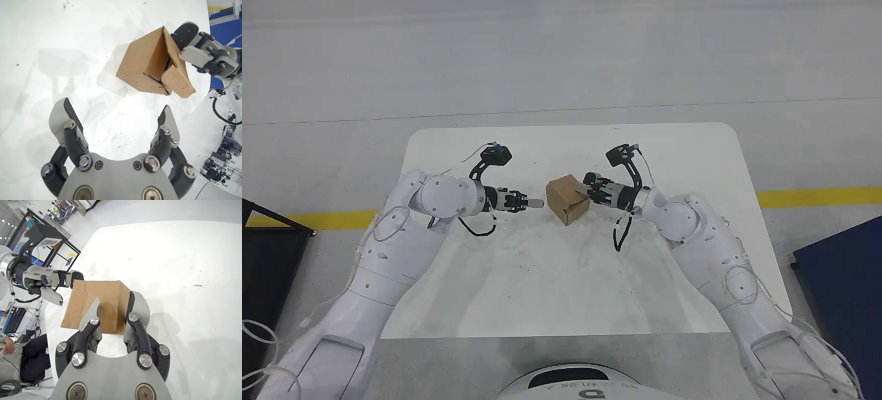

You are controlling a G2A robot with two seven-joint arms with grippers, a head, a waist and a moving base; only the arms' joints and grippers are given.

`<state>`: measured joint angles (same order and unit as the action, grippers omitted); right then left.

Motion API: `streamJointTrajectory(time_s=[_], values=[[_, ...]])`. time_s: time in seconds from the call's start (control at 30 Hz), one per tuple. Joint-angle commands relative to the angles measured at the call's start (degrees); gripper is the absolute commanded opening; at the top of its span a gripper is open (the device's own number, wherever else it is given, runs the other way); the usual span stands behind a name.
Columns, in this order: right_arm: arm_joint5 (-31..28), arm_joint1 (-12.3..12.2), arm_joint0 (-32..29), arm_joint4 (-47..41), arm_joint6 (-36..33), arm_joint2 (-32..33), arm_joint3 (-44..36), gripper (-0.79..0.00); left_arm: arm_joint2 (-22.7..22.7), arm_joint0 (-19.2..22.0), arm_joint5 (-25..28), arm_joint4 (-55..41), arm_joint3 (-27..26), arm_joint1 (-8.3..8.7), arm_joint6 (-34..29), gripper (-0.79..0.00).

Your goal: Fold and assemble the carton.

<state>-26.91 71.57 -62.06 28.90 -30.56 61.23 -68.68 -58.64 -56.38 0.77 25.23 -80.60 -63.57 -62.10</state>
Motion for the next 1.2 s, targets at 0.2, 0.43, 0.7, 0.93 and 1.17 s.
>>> streamJointTrajectory(time_s=[0.2,0.43,0.7,0.93,1.17], values=[[0.28,-0.08,-0.22,-0.55,-0.78,-0.21,-0.47,-0.449,1.81,0.85,-2.56,0.32,0.05,-0.63,1.96,0.000],[0.80,-0.21,-0.44,-0.47,-1.05,-0.16,-1.04,-0.446,4.18,2.29,-4.78,3.18,0.95,-1.28,3.58,0.000],[0.69,-0.42,-0.72,-0.41,-1.77,-0.10,-1.94,-0.446,5.31,3.43,-4.75,3.63,2.13,-1.78,3.90,0.000],[0.30,-0.43,-0.57,0.10,-2.71,-0.90,-2.48,-0.440,5.60,4.27,-4.38,3.32,3.55,-2.09,4.07,0.000],[0.29,-0.43,-0.20,0.46,-3.12,-1.45,-2.01,-0.440,5.94,4.69,-3.82,3.23,4.63,-2.34,4.04,0.000]])
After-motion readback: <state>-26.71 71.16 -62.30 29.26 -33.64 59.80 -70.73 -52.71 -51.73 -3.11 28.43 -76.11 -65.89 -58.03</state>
